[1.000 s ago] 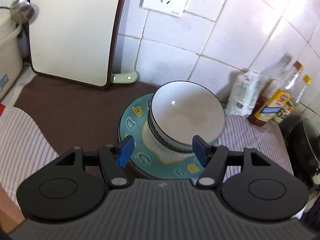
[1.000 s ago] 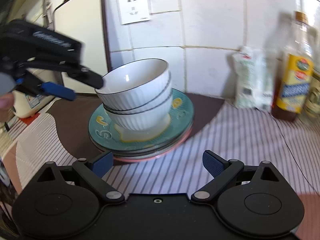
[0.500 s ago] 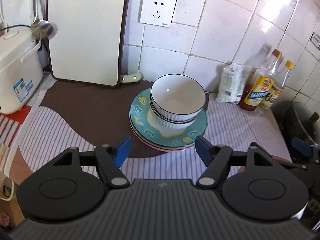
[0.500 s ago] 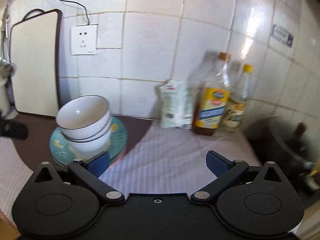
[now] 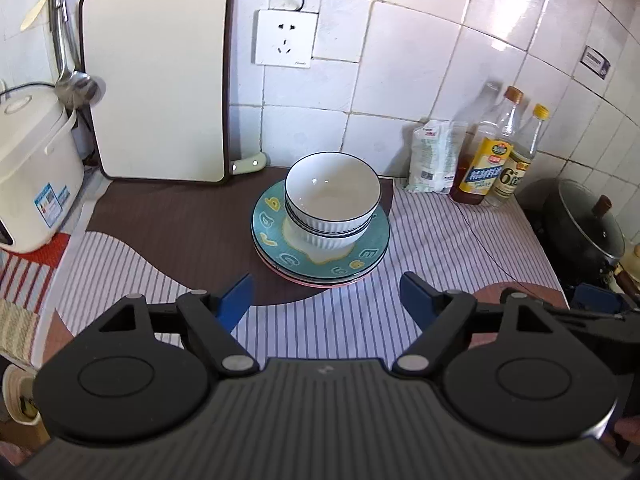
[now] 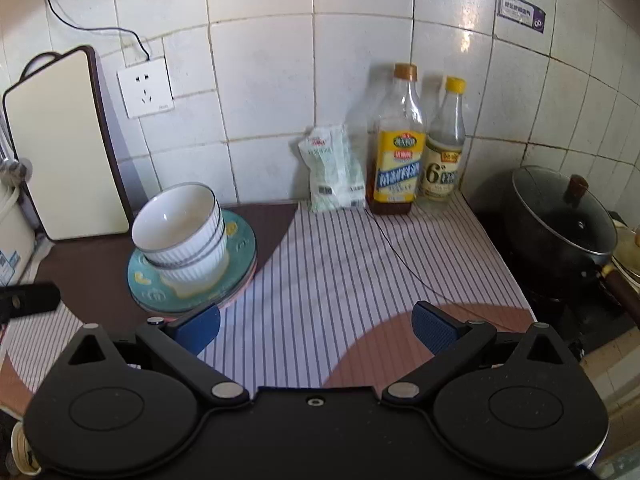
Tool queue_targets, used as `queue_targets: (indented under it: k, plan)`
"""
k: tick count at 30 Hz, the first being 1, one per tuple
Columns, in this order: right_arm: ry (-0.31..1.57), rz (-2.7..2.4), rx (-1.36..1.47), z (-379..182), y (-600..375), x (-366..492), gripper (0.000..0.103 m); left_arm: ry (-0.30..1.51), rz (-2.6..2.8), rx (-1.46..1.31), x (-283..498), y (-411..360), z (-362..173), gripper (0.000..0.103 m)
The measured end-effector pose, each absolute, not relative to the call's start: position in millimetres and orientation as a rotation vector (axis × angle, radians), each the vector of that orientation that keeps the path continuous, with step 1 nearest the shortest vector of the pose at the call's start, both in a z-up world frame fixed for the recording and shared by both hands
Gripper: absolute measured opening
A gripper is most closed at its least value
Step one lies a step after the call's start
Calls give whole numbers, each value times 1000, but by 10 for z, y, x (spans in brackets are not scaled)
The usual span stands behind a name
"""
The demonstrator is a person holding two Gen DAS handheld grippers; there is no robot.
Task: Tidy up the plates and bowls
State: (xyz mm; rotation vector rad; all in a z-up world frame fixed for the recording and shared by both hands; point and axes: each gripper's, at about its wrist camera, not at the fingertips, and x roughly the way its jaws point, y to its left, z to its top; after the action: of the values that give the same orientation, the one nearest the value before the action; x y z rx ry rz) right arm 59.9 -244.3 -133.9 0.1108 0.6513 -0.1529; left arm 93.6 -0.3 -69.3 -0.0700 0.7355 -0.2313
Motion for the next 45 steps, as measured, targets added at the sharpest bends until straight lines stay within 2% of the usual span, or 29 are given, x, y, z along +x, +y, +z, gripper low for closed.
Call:
queue_targets:
  k: [5, 13, 39, 45]
  plan:
    - [644, -158, 71, -1295, -2408, 449, 103, 721, -216, -64, 885, 39, -620, 90]
    - [611, -146, 97, -1248, -2416, 255, 103, 736, -247, 19, 825, 14, -689, 90]
    - [492, -135, 44, -1265, -2213, -80, 103, 659, -217, -28, 459, 214, -790, 90]
    - [498, -151, 56, -1285, -2207, -78, 103, 694, -194, -3, 500, 197, -851, 92]
